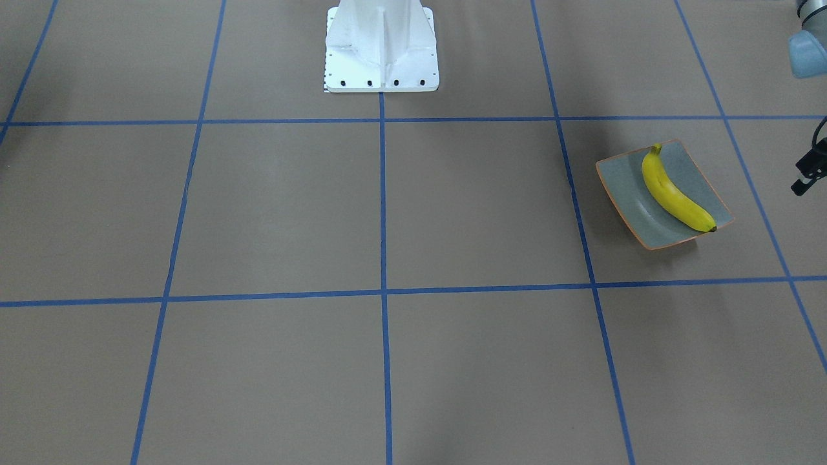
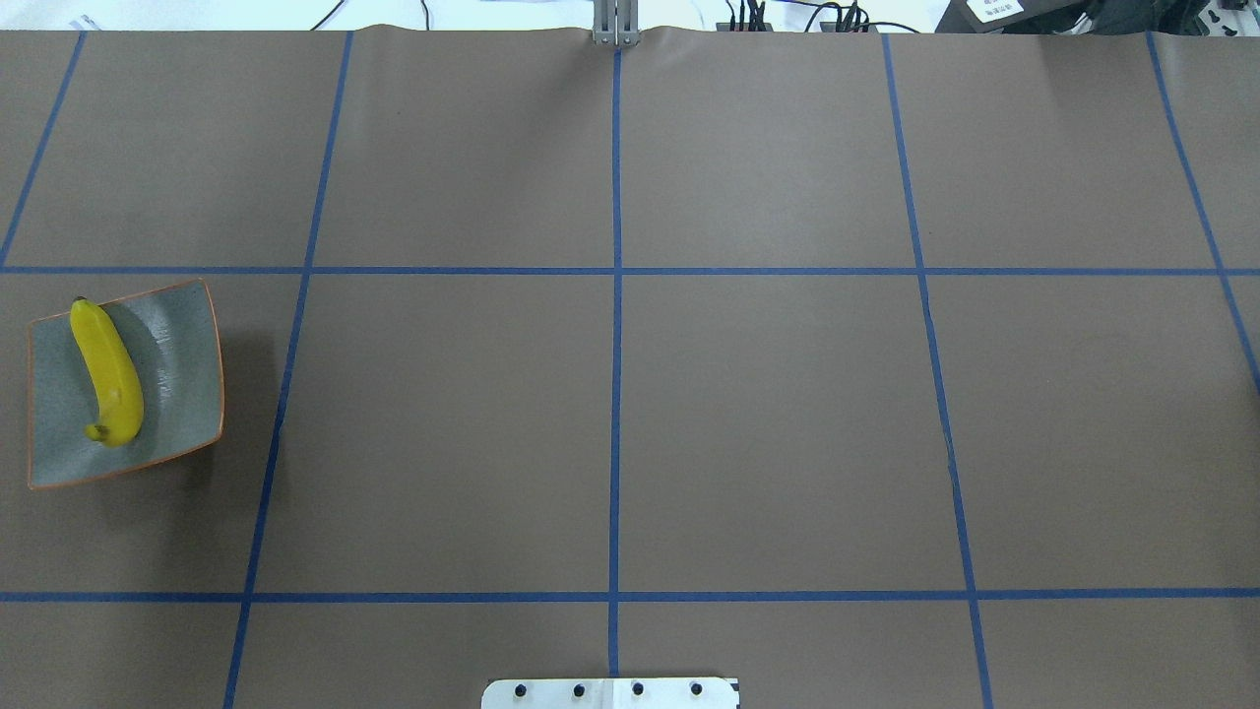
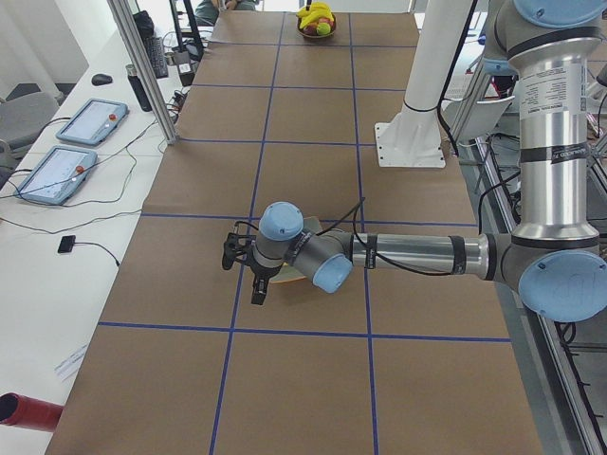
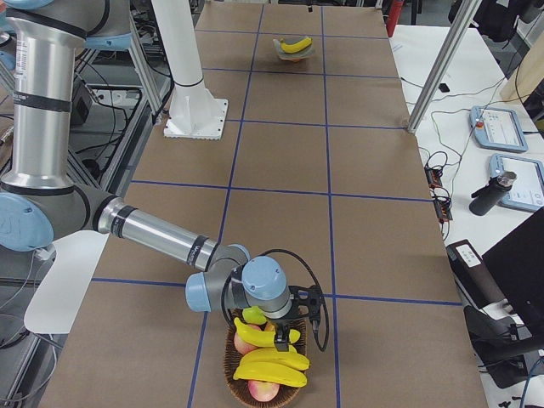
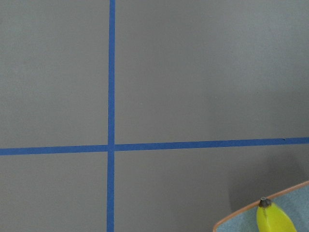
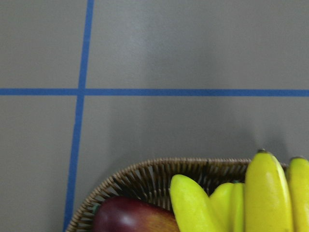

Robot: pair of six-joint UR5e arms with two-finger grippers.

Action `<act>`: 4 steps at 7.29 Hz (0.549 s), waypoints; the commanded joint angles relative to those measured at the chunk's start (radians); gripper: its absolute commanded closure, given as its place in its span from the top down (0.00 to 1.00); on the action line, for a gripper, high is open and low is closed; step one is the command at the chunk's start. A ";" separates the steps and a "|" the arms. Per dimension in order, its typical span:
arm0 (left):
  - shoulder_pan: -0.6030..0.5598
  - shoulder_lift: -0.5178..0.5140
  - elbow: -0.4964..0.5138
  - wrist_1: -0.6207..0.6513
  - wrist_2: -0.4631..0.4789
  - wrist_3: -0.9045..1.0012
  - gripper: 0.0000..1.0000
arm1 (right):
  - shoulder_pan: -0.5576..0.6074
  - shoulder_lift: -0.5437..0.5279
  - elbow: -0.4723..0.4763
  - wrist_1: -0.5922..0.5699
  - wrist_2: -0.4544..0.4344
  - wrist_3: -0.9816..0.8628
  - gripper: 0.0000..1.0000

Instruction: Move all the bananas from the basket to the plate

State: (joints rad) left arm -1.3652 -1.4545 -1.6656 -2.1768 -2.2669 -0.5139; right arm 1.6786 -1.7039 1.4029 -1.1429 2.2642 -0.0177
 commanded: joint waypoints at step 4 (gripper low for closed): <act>0.002 -0.001 0.006 -0.005 -0.002 -0.003 0.99 | 0.136 0.084 -0.091 -0.241 -0.014 -0.429 1.00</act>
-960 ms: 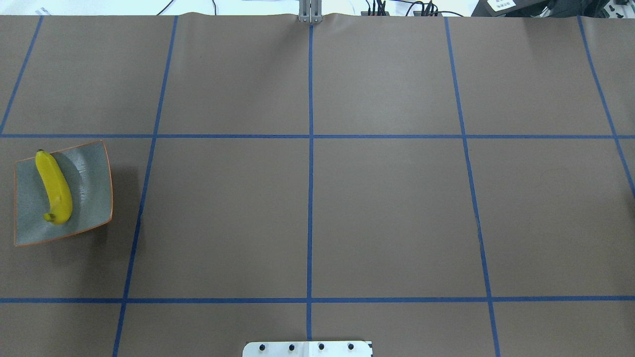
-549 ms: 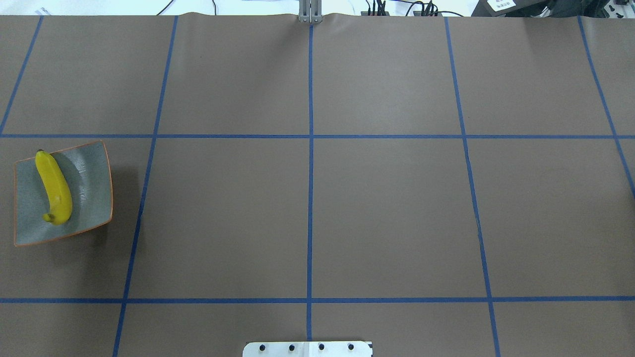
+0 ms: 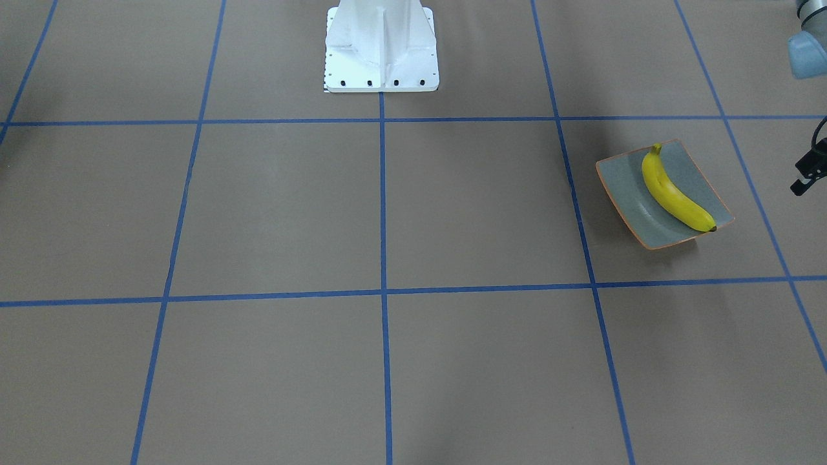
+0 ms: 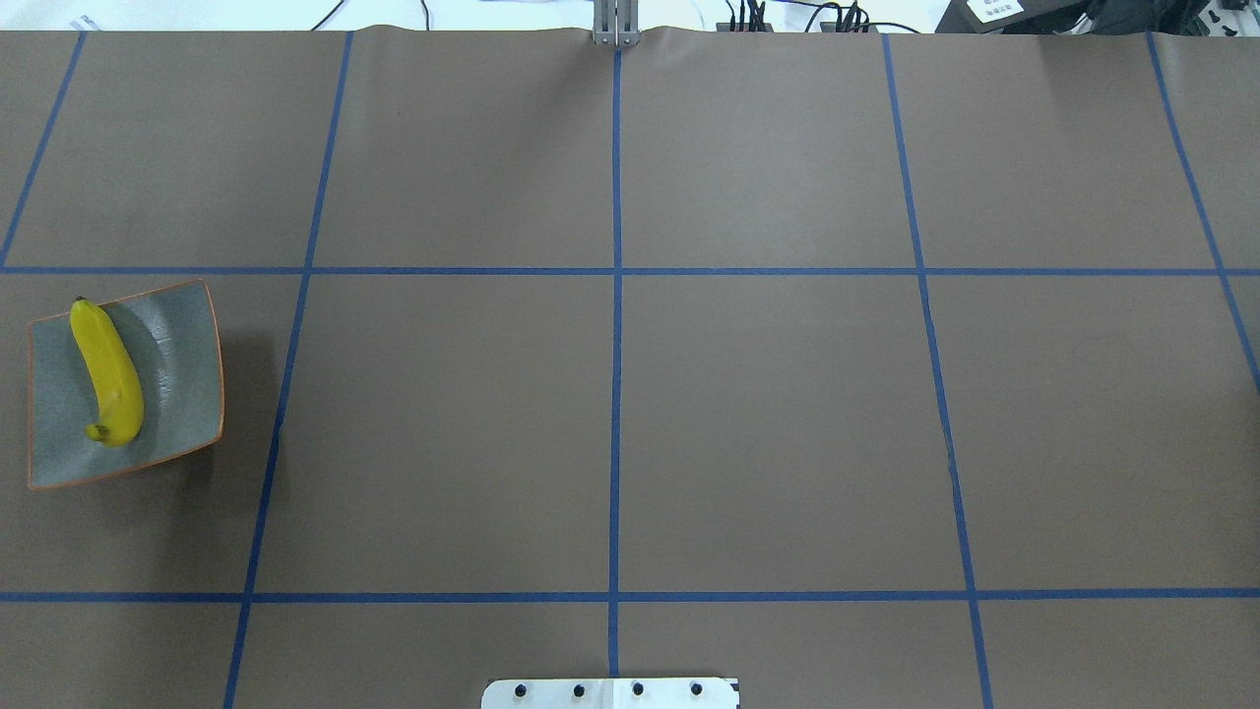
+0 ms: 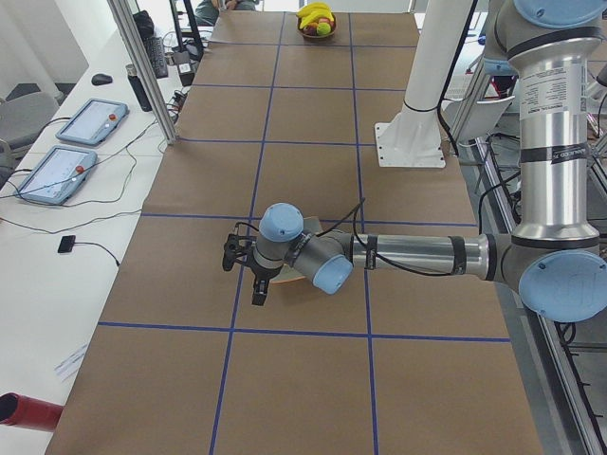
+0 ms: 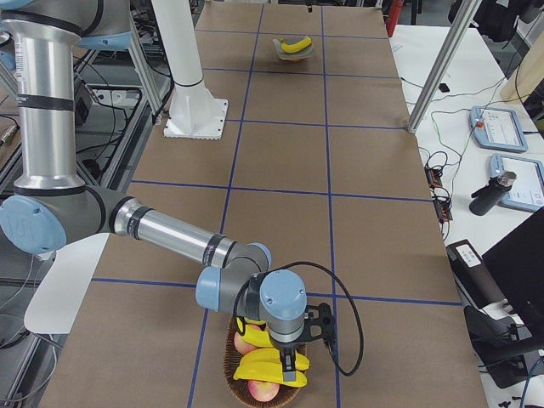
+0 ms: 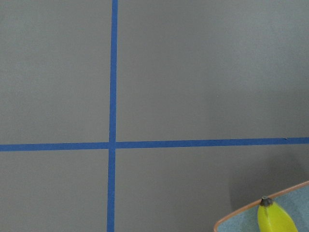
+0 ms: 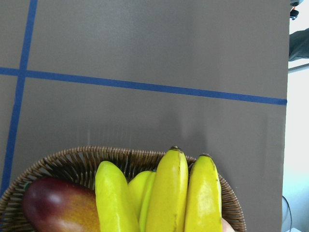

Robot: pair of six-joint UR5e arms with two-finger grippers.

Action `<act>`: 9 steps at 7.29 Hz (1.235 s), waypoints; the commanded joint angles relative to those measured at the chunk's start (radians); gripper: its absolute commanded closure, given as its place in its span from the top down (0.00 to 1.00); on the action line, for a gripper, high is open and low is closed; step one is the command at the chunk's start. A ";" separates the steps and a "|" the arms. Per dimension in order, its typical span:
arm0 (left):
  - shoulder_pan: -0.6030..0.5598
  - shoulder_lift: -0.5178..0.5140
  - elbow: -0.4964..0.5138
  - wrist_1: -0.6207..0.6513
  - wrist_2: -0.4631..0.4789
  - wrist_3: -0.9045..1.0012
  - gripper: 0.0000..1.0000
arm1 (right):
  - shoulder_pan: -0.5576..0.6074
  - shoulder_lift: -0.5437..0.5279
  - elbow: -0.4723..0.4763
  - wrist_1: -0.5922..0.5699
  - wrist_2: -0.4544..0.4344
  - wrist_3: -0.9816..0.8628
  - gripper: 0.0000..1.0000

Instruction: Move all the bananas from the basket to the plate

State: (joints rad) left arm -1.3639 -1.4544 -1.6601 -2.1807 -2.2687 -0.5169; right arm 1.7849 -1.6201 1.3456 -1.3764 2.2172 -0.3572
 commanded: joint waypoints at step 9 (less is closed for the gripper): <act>0.002 -0.011 0.000 0.001 0.001 0.003 0.99 | 0.093 0.009 -0.221 -0.003 0.179 -0.141 0.94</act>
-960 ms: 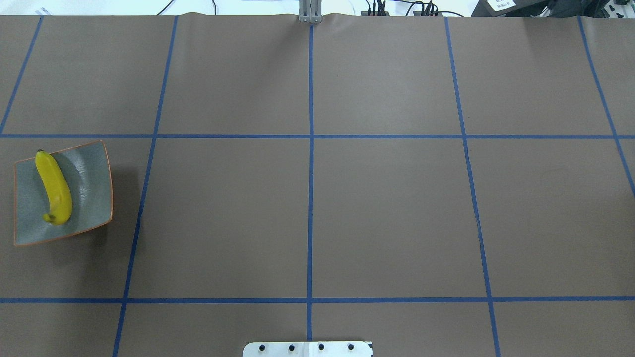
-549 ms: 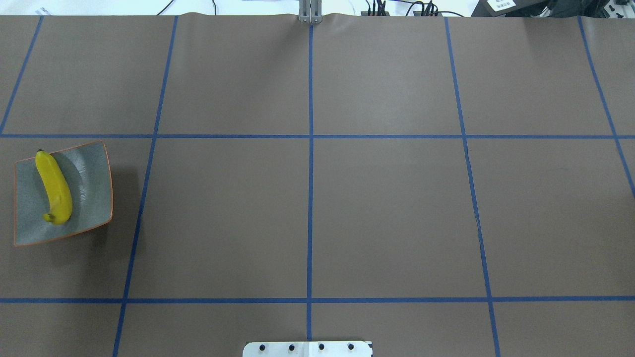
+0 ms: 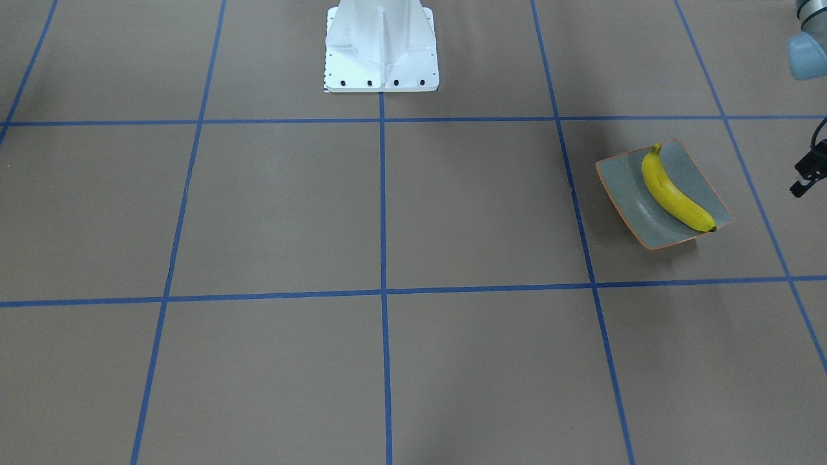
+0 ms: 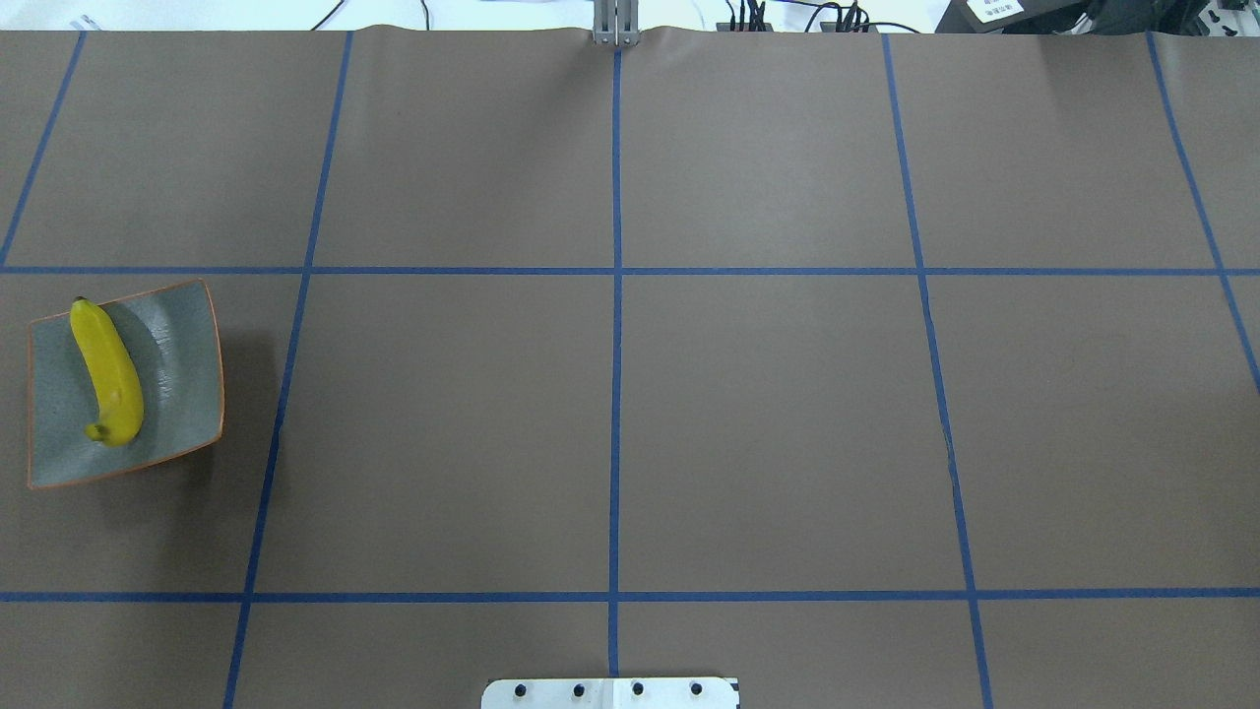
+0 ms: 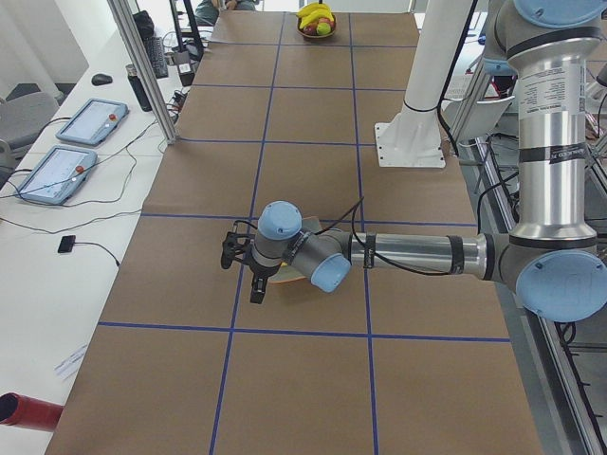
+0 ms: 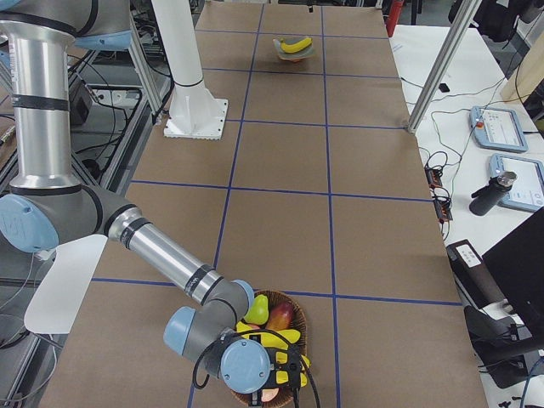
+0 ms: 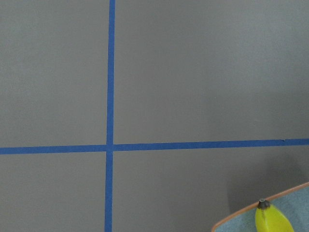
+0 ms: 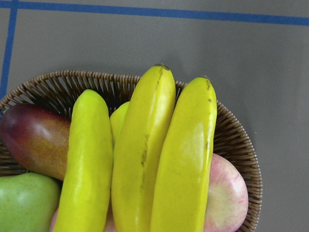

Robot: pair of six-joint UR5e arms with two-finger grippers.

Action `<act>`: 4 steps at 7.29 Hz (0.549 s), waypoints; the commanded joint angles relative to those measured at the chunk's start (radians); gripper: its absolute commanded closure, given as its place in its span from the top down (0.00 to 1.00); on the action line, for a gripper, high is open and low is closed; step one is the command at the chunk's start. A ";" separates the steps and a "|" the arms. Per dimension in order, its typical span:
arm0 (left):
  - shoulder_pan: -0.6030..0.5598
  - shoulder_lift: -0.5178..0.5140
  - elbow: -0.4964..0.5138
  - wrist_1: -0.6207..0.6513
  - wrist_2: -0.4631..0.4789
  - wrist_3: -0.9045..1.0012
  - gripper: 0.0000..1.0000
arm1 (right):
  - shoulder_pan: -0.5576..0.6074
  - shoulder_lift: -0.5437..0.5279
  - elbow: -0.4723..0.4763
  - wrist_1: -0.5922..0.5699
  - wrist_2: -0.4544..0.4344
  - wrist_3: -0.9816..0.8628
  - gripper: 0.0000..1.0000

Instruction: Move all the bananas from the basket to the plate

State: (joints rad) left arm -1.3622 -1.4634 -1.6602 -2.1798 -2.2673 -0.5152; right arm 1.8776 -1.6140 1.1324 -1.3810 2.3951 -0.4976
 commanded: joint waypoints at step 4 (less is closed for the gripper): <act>0.000 -0.005 0.003 0.002 0.000 0.003 0.99 | 0.000 0.003 -0.023 0.004 0.026 -0.071 0.88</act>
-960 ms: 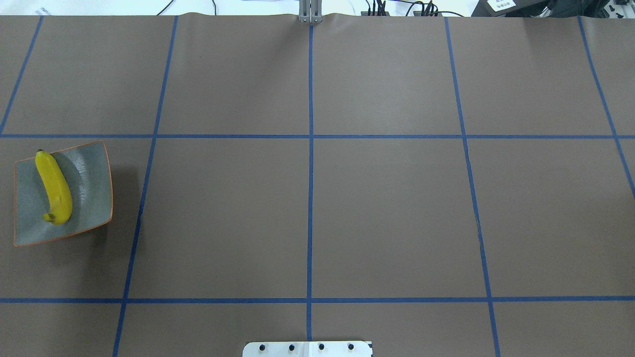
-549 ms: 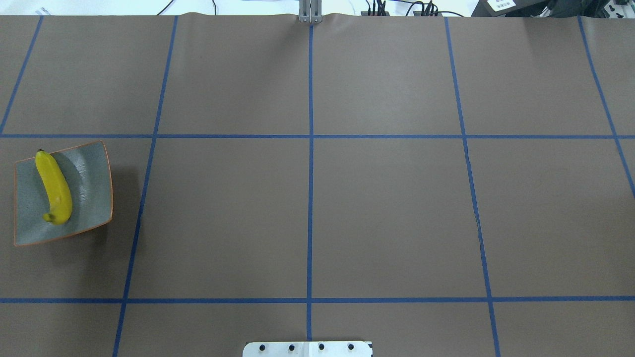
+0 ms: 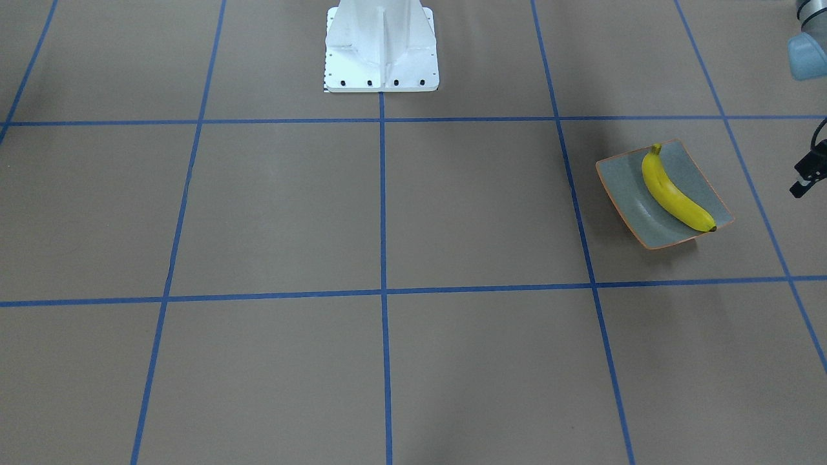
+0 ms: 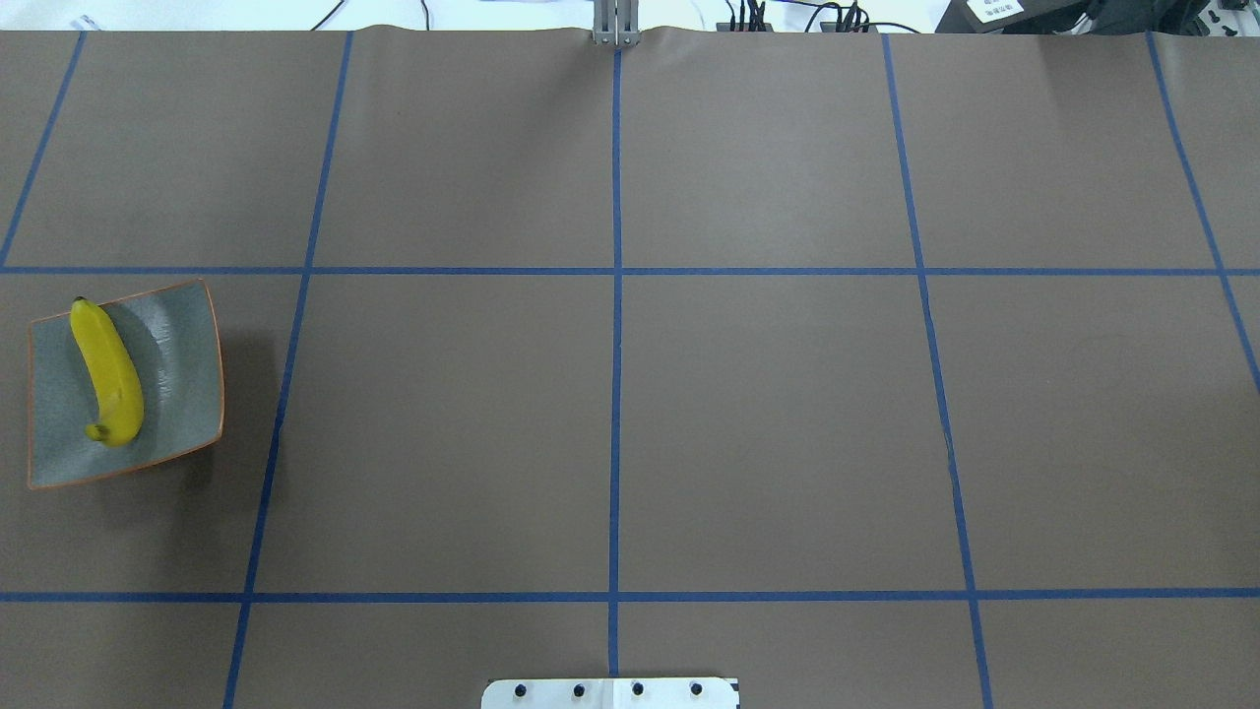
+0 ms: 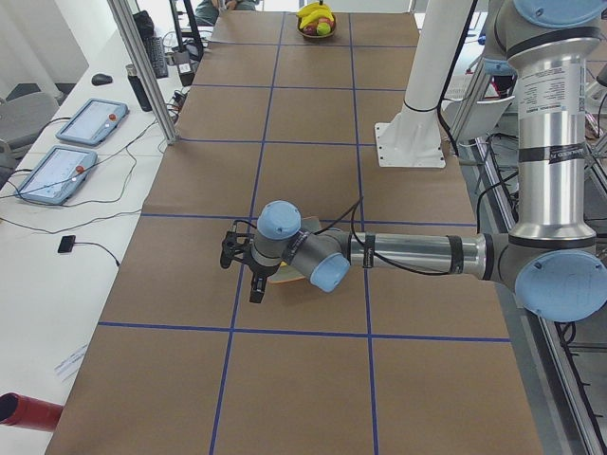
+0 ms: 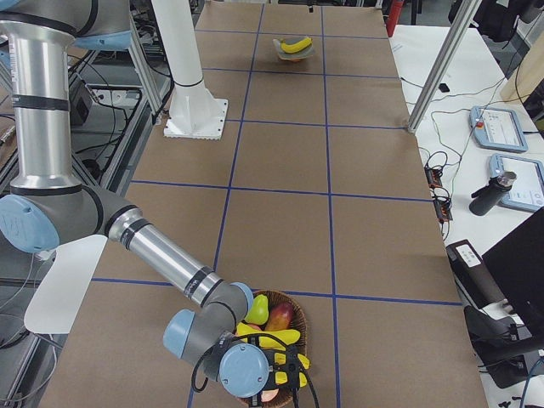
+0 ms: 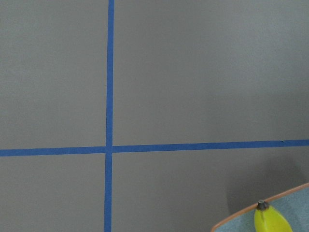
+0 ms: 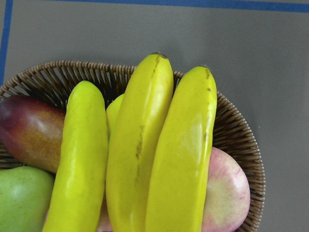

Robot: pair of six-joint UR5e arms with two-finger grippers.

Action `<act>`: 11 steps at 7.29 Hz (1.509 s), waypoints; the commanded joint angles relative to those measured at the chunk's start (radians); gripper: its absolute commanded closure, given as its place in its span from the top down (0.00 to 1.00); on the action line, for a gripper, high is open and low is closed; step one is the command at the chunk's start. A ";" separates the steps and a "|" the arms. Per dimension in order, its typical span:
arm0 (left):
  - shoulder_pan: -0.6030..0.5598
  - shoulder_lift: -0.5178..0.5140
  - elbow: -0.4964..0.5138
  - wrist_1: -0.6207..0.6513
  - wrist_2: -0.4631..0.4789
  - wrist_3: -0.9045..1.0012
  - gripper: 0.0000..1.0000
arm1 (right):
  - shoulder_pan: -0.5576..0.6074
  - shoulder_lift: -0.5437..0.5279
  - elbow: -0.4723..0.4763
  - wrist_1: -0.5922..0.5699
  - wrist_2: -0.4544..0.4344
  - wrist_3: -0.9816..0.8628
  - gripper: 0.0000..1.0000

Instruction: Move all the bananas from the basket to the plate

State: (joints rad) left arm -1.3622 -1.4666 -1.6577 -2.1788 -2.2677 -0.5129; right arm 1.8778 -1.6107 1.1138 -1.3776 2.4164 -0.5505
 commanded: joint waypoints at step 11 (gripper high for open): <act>0.000 -0.001 0.001 0.001 0.001 0.007 0.99 | 0.000 0.028 -0.083 0.000 0.018 -0.085 0.43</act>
State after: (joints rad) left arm -1.3622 -1.4680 -1.6568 -2.1783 -2.2672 -0.5080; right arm 1.8776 -1.5828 1.0303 -1.3775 2.4335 -0.6351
